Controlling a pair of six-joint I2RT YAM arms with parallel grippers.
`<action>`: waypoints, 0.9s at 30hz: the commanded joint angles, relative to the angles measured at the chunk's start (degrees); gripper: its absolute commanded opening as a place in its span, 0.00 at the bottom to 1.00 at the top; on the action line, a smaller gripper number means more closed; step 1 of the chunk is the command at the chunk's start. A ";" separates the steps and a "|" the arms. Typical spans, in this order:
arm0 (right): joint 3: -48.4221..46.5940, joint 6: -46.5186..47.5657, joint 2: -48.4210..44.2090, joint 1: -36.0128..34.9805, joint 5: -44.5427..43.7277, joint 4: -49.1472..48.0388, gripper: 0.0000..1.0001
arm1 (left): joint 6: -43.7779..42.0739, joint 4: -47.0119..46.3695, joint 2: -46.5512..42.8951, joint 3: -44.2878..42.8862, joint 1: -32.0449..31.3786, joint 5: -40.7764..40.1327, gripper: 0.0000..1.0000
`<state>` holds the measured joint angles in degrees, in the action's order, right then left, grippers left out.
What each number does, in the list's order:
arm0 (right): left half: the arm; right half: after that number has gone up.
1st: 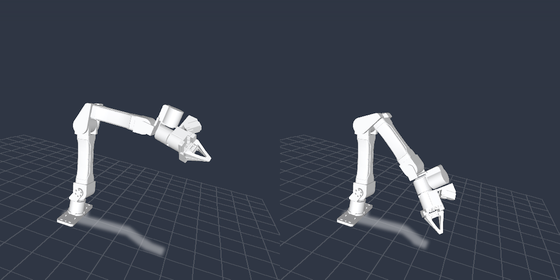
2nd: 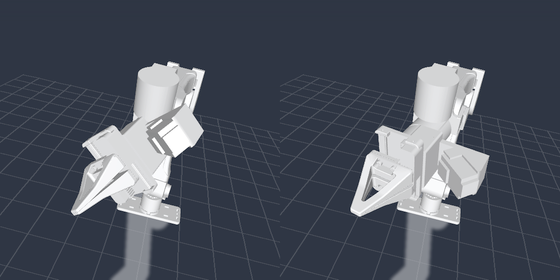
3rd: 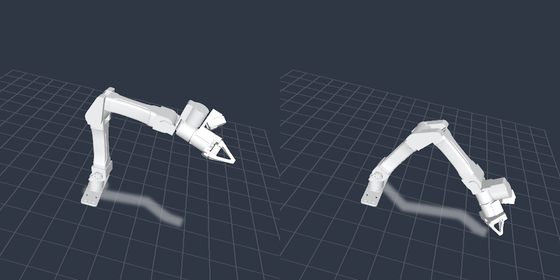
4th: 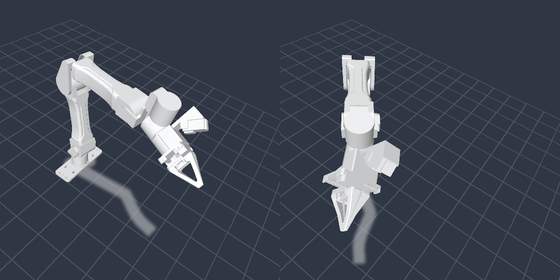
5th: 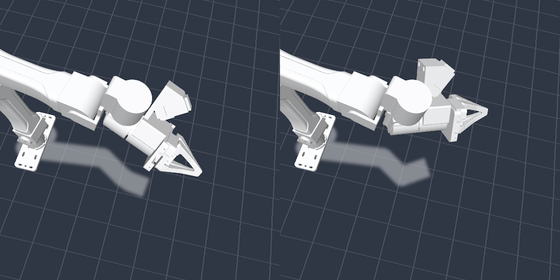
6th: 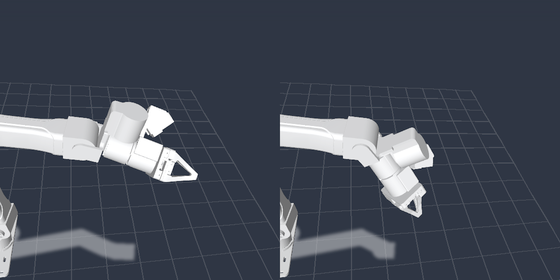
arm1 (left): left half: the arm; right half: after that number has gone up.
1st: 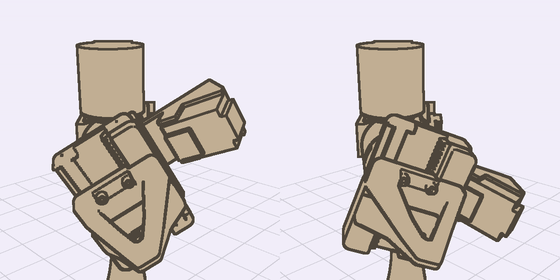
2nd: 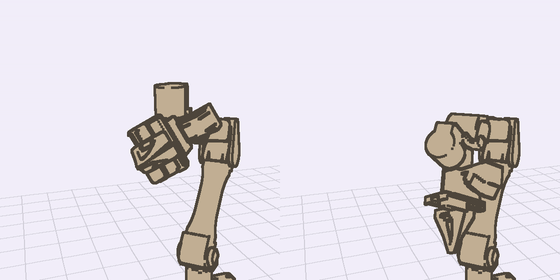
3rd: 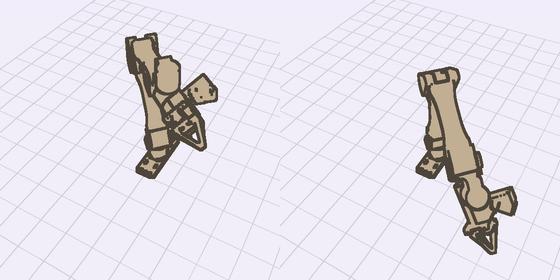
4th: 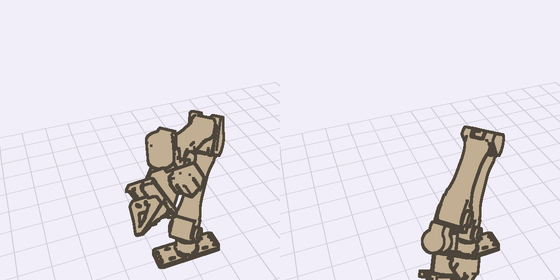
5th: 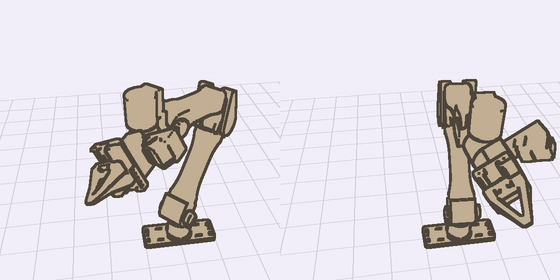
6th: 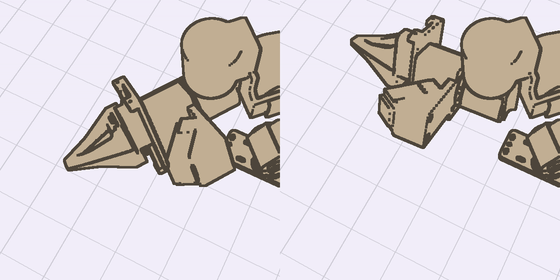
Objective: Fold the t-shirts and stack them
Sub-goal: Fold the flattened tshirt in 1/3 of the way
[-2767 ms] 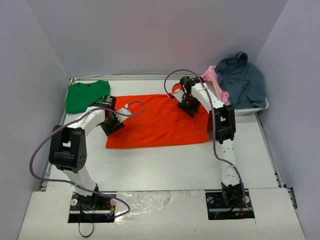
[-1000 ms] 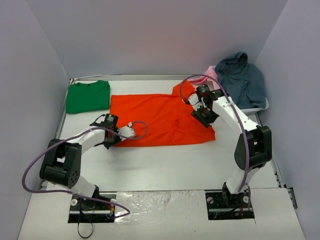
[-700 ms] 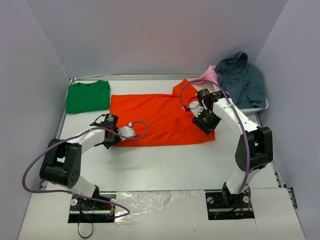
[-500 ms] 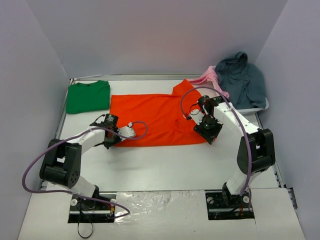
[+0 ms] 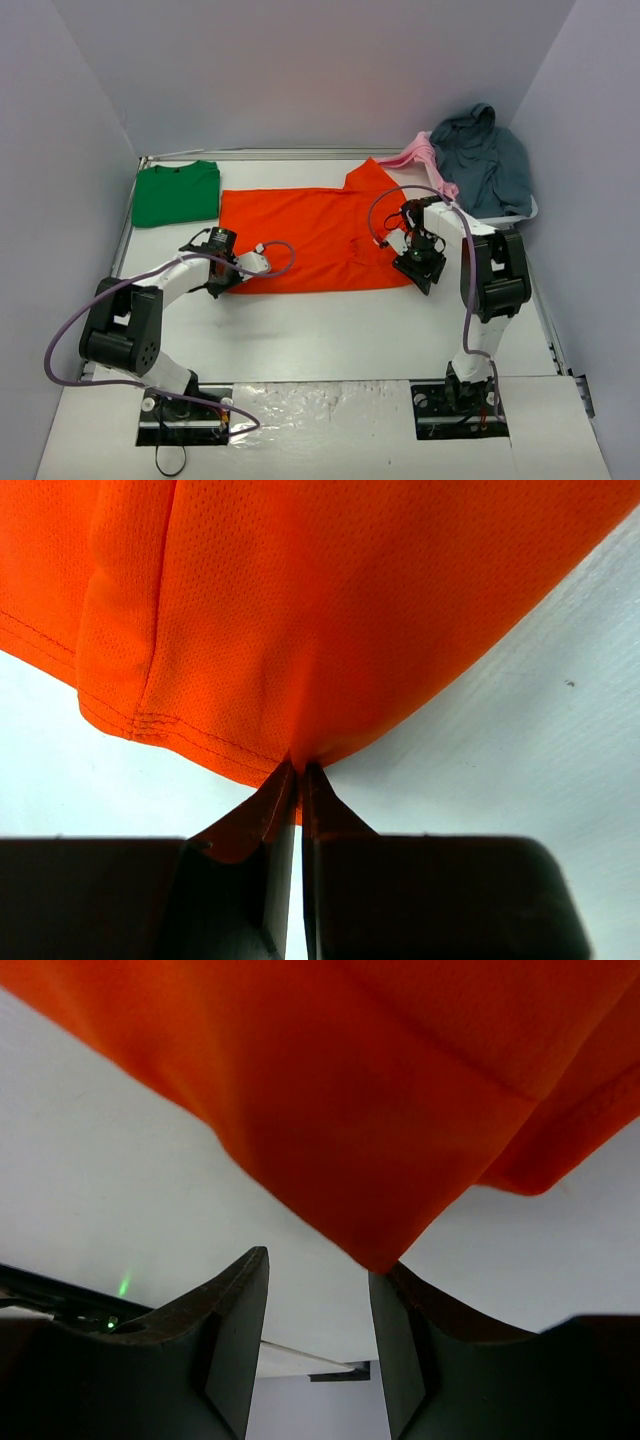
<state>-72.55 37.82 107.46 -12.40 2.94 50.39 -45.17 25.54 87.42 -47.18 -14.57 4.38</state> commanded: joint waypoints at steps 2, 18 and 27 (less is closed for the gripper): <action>-3.20 2.16 3.28 0.98 -0.48 1.29 0.41 | 1.57 3.02 -1.28 -2.04 -0.02 -0.60 0.02; -6.20 3.57 10.31 4.49 -1.27 -1.35 0.20 | 3.07 3.64 0.12 -3.80 -0.11 -0.25 0.02; -1.54 4.01 5.40 5.20 -2.24 -1.09 0.00 | 2.45 7.15 -1.55 -4.06 -0.46 1.68 0.02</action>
<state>-76.60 40.88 115.33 -7.84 1.69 46.74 -42.83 28.62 87.53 -48.97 -14.59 5.13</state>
